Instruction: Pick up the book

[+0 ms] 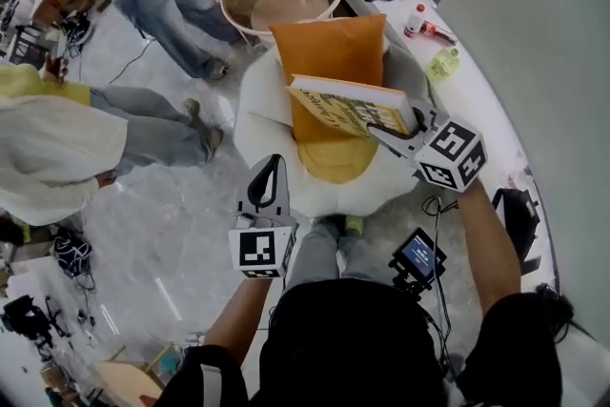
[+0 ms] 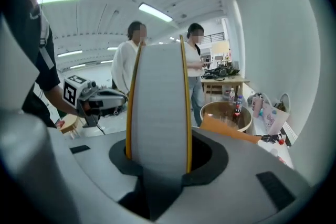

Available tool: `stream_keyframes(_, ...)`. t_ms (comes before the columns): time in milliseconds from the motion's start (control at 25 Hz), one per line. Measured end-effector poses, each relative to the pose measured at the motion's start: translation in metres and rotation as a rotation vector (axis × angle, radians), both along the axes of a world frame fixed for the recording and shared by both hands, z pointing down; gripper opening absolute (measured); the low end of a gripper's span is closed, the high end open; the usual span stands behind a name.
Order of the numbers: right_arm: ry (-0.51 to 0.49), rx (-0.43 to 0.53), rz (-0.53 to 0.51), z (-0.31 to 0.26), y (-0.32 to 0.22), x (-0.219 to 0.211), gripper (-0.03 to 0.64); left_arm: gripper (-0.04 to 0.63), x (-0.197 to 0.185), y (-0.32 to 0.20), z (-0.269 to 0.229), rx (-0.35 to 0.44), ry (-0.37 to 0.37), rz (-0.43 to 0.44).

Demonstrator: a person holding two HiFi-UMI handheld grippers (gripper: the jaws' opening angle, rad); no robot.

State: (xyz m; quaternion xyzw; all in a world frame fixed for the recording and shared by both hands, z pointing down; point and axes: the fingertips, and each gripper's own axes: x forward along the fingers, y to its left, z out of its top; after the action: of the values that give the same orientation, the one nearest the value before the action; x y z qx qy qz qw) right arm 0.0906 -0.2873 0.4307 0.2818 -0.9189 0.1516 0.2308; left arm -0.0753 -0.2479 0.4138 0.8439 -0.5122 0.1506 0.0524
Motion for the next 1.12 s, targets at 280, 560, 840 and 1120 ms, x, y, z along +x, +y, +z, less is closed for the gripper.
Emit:
stream_keyframes(280, -0.337, 0.1, 0.16, -0.097, 0.032, 0.029, 0.152, 0.01, 0.005, 0.029, -0.062, 0.08, 0.031, 0.006)
stream_keyframes(560, -0.62, 0.188, 0.294, -0.172, 0.068, 0.053, 0.152, 0.011, -0.007, 0.05, -0.117, 0.181, 0.055, -0.043)
stream_keyframes(840, -0.708, 0.231, 0.332, -0.205, 0.096, 0.044, 0.152, 0.011, -0.017, 0.067, -0.14, 0.213, 0.085, -0.067)
stream_keyframes(1120, -0.747, 0.252, 0.336, -0.214, 0.116, 0.033, 0.152, 0.011, -0.014, 0.079, -0.152, 0.233, 0.096, -0.051)
